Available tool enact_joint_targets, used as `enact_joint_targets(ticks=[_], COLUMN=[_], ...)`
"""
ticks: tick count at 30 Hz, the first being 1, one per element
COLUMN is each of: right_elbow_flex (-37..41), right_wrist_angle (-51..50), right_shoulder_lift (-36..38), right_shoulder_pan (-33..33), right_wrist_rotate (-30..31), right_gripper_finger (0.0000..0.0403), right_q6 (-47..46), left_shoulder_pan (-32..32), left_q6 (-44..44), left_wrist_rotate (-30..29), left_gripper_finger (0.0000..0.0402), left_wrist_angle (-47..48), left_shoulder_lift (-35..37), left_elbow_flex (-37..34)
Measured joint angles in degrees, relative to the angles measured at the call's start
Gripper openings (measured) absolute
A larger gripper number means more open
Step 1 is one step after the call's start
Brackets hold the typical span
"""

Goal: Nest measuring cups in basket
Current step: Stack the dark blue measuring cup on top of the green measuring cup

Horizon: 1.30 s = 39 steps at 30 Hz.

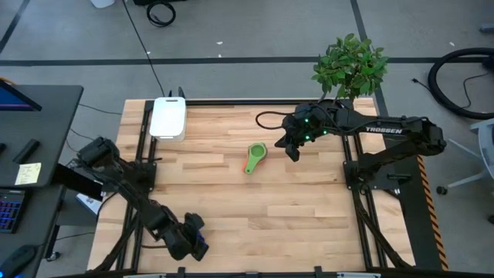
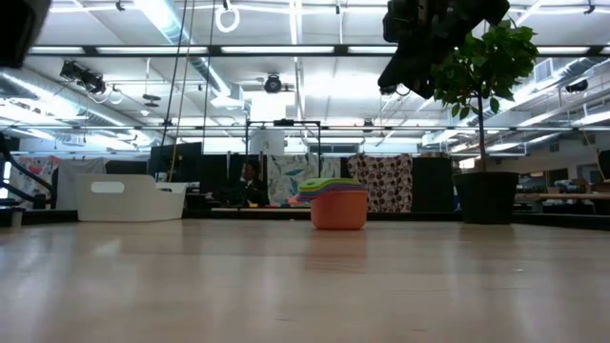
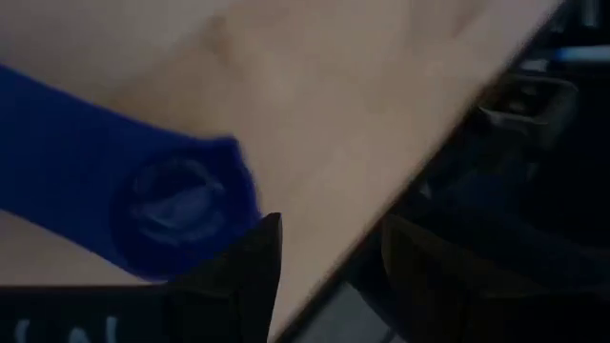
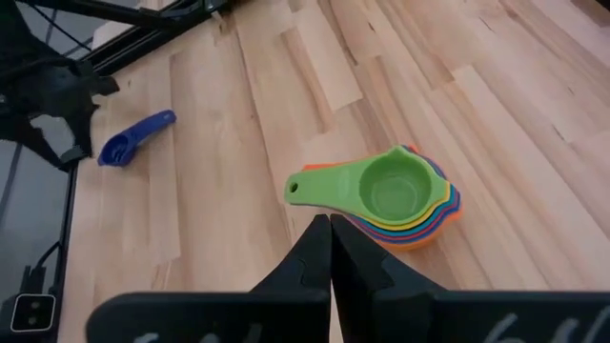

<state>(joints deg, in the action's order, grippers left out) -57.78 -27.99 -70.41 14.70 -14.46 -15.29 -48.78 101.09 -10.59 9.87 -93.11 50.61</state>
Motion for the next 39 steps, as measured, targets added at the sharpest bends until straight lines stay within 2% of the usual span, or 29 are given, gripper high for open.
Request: enact_joint_targets(ticks=[3,13,19,22,26,32,39], right_elbow_flex=[0.00,0.00,0.00,0.00,0.00,0.00,0.00], right_wrist_angle=[0.00,0.02,0.02,0.02,0.02,0.00,-0.11], right_shoulder_lift=[0.00,0.00,-0.02,-0.02,-0.02,-0.02,-0.02], right_shoulder_pan=[0.00,0.00,0.00,0.00,0.00,0.00,0.00], right_wrist_rotate=[-0.03,-0.22,-0.20,-0.20,-0.20,-0.53,-0.61], right_gripper_finger=[0.0004,0.0004,0.0004,0.0004,0.0004,0.0004,0.0004], right_q6=[-0.20,-0.20,-0.15,0.00,0.37,1.17,1.97], left_shoulder_pan=[0.45,1.96,4.54,5.61,6.70,7.93,7.70], left_q6=[0.31,0.11,1.55,-2.28,-6.76,-5.20,-2.94], left_wrist_rotate=[-0.07,0.31,6.84,9.33,8.53,7.21,4.74], left_gripper_finger=[0.0185,0.0185,0.0185,0.0179,0.0175,0.0174,0.0174], left_wrist_angle=[-1.41,-16.74,-19.33,-21.38,-24.91,-22.18,-5.28], left_shoulder_lift=[-0.29,-0.29,-0.25,-0.08,0.12,0.12,5.19], left_elbow_flex=[-0.02,-0.02,0.02,0.02,0.04,0.04,0.02])
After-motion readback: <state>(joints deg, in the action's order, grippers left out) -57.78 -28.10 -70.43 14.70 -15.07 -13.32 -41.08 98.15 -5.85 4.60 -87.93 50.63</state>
